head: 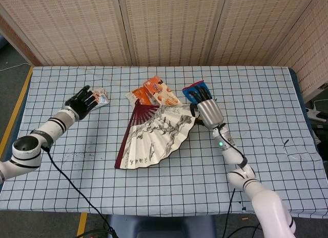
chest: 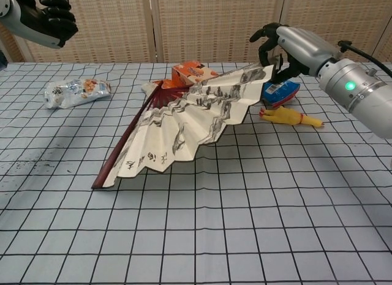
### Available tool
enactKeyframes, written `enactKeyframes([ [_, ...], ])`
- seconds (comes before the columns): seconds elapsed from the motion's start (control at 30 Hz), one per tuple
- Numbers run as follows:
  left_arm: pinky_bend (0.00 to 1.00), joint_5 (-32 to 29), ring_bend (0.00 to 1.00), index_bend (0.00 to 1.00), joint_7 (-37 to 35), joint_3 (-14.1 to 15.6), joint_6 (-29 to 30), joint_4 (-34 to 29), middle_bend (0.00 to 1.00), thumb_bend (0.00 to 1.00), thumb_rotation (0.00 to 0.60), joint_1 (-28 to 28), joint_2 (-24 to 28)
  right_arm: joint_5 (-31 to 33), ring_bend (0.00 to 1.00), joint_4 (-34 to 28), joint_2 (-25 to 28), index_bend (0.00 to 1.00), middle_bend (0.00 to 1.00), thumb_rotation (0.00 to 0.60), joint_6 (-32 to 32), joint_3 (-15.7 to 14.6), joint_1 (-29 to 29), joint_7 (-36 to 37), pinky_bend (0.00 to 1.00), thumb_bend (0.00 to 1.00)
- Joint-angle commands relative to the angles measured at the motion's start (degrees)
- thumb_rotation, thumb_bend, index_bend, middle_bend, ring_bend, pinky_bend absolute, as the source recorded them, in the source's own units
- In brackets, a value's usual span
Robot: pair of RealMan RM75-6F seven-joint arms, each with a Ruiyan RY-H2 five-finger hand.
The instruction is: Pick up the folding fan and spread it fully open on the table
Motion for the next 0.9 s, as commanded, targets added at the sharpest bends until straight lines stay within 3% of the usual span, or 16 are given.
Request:
enactKeyframes([
  [0.03,1.0,0.91,0.92,0.79,0.42,0.34,0.55,0.11,1.0,0.72,0.6,0.25,-0.46,-3.66,0.0,-2.33,2.48,0.73,0.15,0.6,2.75,-3.95,-2.21,-1.96,0.0,0.43],
  [0.33,1.0,4.68,0.91,0.78,2.22,1.2,0.43,1.54,1.0,0.69,0.6,1.04,-2.8,-11.26,0.0,-8.41,9.94,0.73,0.15,0.6,8.57,-12.98,-9.02,-12.12,0.0,0.44],
  [0.43,1.0,7.19,0.89,0.76,3.09,0.58,0.3,1.89,1.0,0.66,0.6,1.68,-3.79,-12.29,0.0,-9.4,11.02,0.7,0.15,0.6,8.76,-14.57,-10.73,-14.68,0.0,0.44],
  [0.53,1.0,10.09,0.87,0.71,3.91,-0.41,0.33,1.79,0.99,0.63,0.6,2.73,-4.61,-12.92,0.0,-9.65,11.61,0.6,0.15,0.6,7.96,-15.88,-12.19,-16.64,0.0,0.44],
  [0.6,1.0,11.58,0.85,0.68,4.22,-0.93,0.16,1.68,0.96,0.61,0.6,3.44,-5.01,-13.0,0.0,-9.19,11.66,0.48,0.15,0.6,7.47,-16.33,-13.02,-17.55,0.0,0.43],
  [0.63,0.99,12.33,0.84,0.68,4.3,-1.22,-0.08,1.71,0.94,0.61,0.6,3.89,-5.23,-12.93,0.0,-8.78,11.63,0.41,0.14,0.6,6.98,-16.49,-13.51,-18.13,0.0,0.43],
  [0.7,0.99,13.31,0.84,0.68,4.34,-1.65,-0.41,1.82,0.92,0.6,0.6,4.47,-5.51,-12.85,0.0,-8.03,11.64,0.16,0.1,0.6,6.24,-16.67,-14.06,-19.31,0.0,0.42],
  [0.77,0.99,14.21,0.83,0.68,4.36,-1.98,-0.68,2.06,0.91,0.6,0.6,4.88,-5.81,-12.52,0.0,-7.58,11.8,0.02,0.04,0.6,5.39,-16.49,-14.42,-21.08,0.0,0.35],
  [0.9,0.98,15.54,0.83,0.67,4.38,-2.48,-0.53,2.69,0.86,0.59,0.6,5.15,-6.48,-11.58,0.0,-9.07,12.83,0.0,0.0,0.6,3.82,-15.62,-14.51,-23.88,0.0,0.11],
])
